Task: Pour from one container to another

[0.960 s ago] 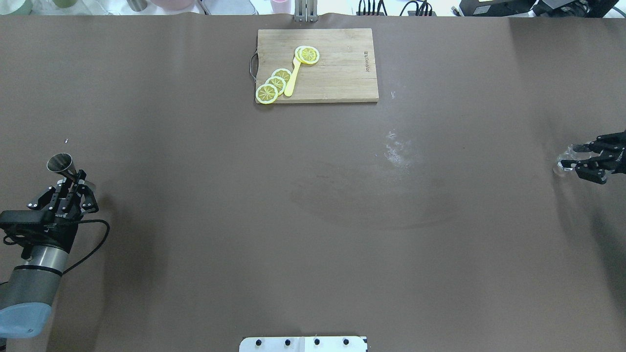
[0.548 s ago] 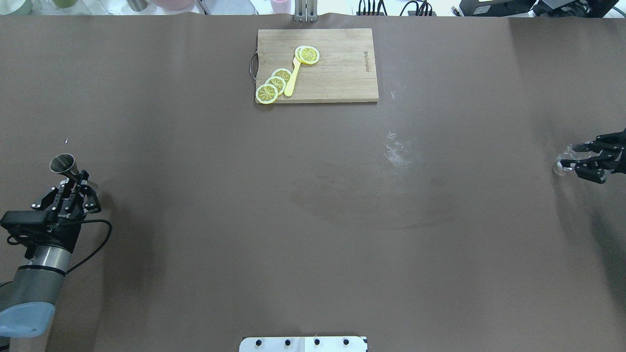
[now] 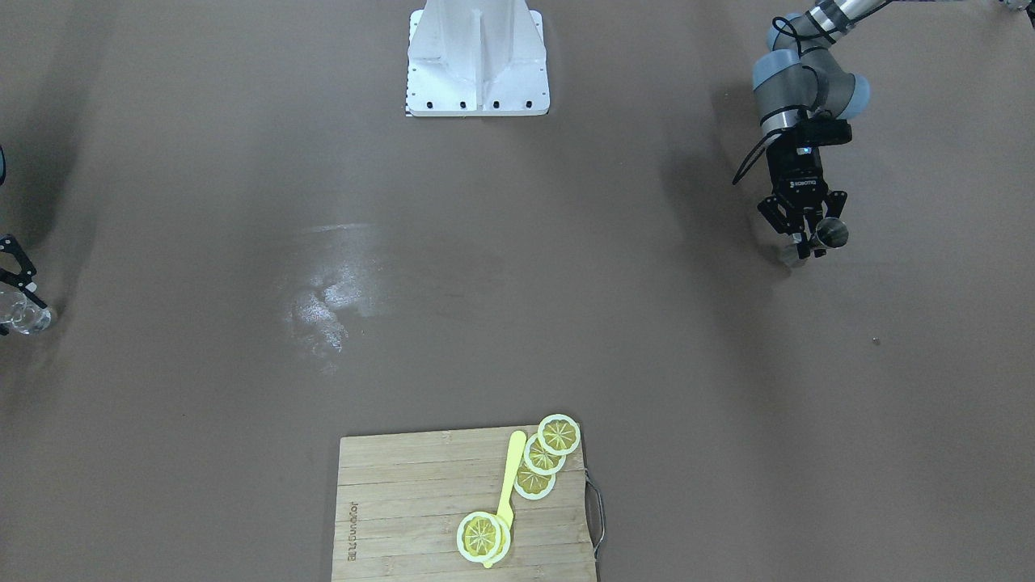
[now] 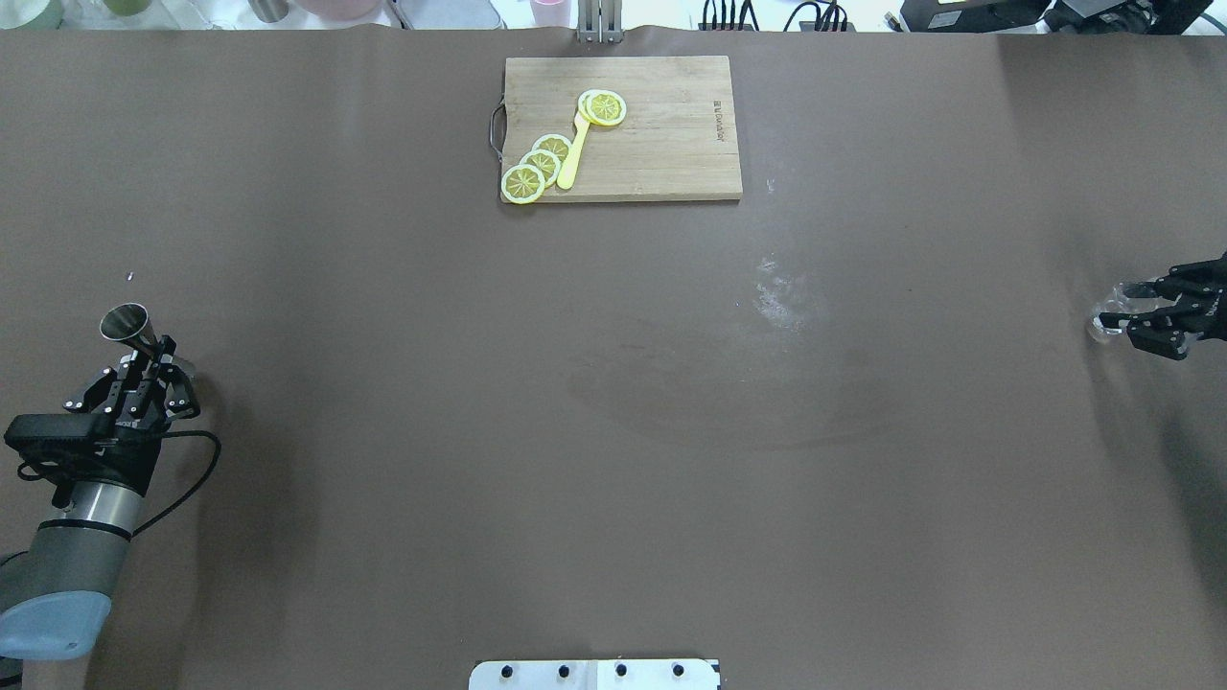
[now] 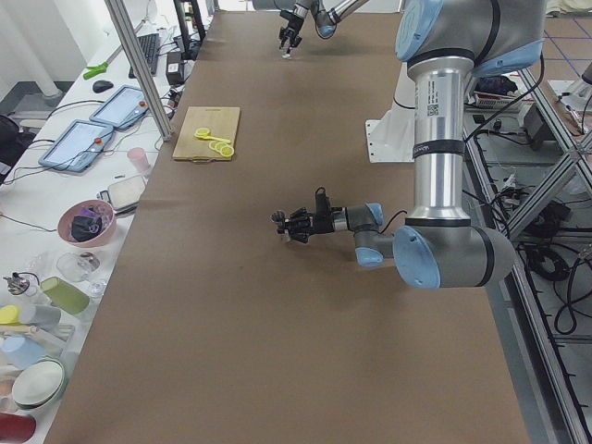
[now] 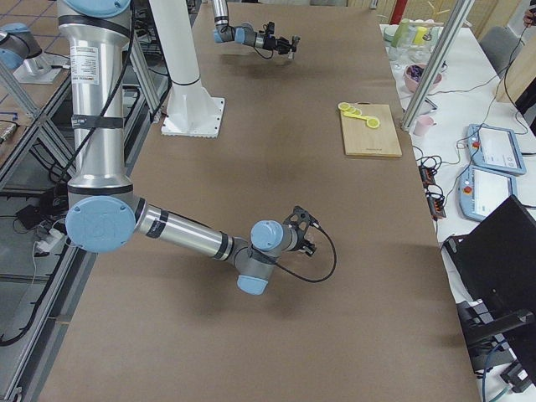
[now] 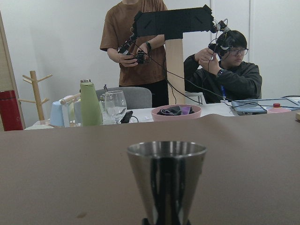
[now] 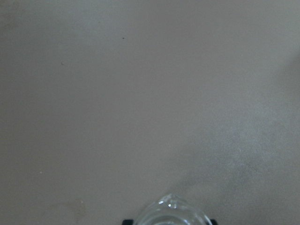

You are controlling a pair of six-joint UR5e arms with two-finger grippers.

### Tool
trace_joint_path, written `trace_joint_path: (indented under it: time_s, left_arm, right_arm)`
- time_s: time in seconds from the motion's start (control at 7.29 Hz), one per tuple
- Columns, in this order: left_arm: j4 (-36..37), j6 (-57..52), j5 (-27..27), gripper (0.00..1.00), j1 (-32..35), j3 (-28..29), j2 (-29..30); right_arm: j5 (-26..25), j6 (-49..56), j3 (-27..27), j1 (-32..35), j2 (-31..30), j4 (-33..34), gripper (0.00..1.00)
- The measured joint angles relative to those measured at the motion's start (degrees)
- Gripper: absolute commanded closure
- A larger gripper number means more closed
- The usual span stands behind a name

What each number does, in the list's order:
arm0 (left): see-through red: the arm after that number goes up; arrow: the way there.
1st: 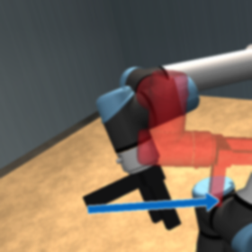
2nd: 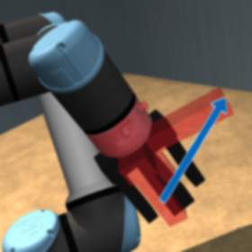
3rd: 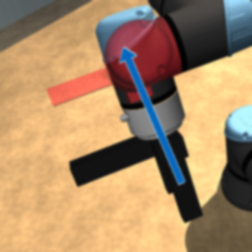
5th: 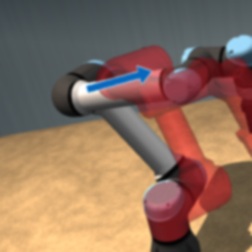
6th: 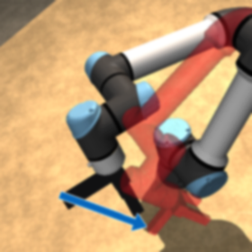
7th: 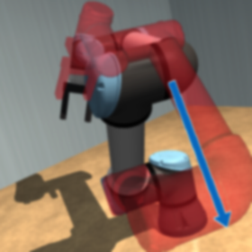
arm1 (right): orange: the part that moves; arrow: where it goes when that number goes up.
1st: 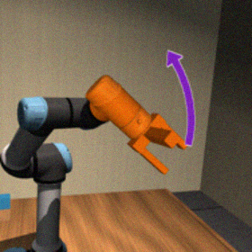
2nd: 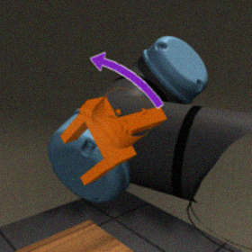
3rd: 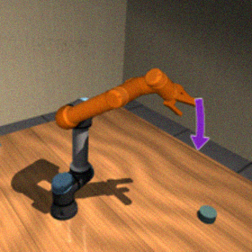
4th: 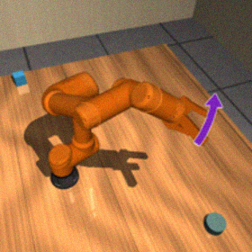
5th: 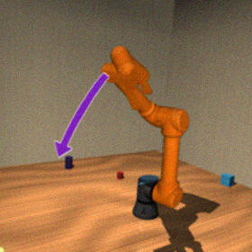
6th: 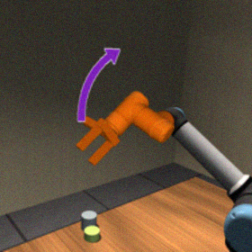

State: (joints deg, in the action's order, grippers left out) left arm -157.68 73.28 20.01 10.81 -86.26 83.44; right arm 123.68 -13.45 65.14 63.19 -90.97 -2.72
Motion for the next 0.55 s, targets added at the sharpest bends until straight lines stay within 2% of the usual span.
trace_joint_path:
  time_s: [0.14, 0.41, 0.55]
  left_arm:
    - [0.0, 0.0, 0.0, 1.0, 0.0, 0.0, 0.0]
    - [0.0, 0.2, 0.0, 1.0, 0.0, 0.2, 0.0]
    - [0.0, 0.6, 0.0, 1.0, -0.1, 0.3, 0.1]
  right_arm:
    - [0.0, 0.0, 0.0, 0.0, 0.0, 0.0, 0.91]
    - [-0.1, 0.0, -0.1, 0.0, -0.1, 0.0, 0.63]
    - [-0.2, 0.0, -0.3, 0.0, -0.1, 0.0, 0.03]
